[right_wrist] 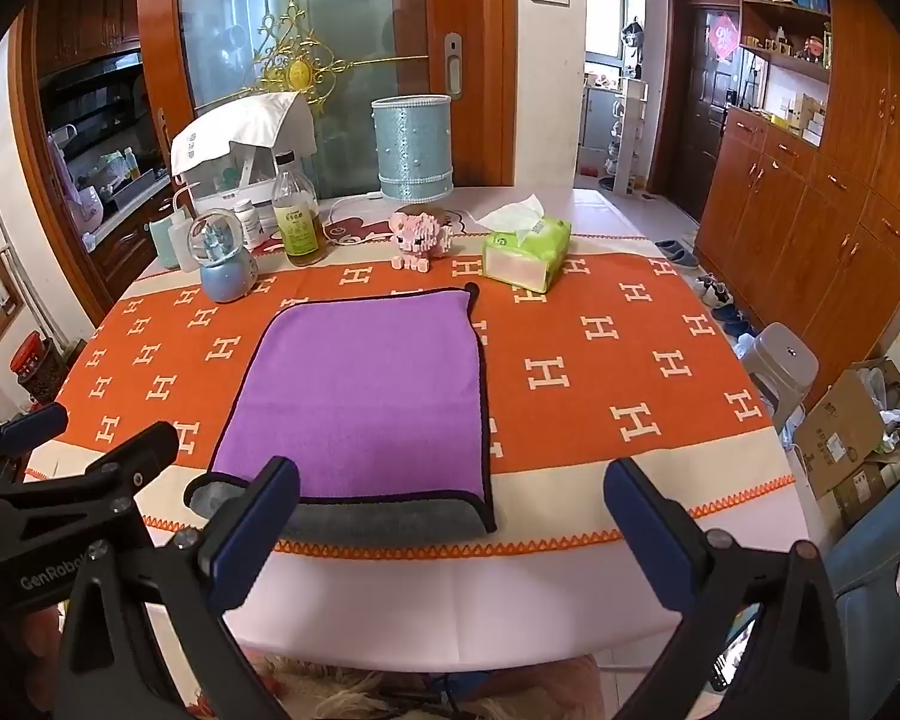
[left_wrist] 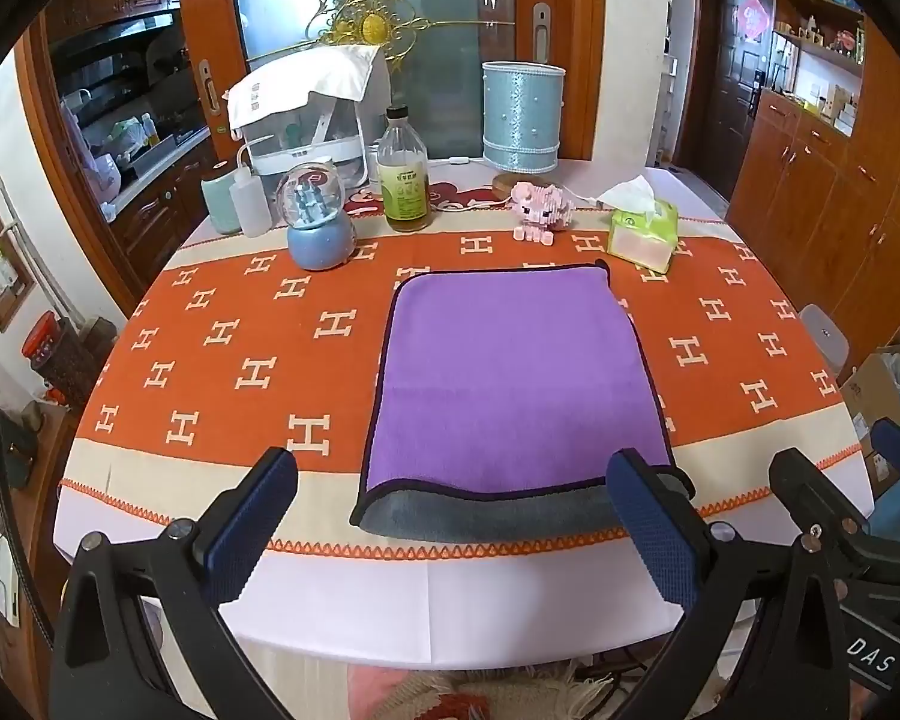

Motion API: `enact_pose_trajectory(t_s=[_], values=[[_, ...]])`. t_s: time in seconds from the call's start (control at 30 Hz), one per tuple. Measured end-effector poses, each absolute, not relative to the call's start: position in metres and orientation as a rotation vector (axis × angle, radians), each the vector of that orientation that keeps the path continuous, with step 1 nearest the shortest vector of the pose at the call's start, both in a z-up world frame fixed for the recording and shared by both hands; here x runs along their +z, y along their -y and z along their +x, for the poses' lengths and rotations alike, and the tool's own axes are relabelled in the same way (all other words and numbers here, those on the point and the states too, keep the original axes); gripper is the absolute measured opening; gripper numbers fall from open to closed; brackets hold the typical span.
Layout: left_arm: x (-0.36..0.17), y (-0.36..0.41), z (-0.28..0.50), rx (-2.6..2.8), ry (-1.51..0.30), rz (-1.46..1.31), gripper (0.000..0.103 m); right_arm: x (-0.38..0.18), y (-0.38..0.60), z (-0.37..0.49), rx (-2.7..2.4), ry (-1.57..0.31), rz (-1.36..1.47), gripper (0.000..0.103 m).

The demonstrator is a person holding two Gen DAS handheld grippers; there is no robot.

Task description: Fold towel

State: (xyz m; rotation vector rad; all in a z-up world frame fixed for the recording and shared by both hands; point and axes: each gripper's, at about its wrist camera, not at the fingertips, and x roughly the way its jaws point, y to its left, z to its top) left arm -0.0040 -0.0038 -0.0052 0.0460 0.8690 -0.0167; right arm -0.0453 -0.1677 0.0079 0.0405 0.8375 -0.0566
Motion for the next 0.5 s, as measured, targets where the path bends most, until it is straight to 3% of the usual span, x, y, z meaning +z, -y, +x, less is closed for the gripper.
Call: enact_pose_trajectory(t_s=[0.5], values=[[-0.018,0.001,-0.006,-0.020,-0.876,0.042,0.102,0.008,0.167,-0.045,-0.059,-0.839,0.038,0.102]])
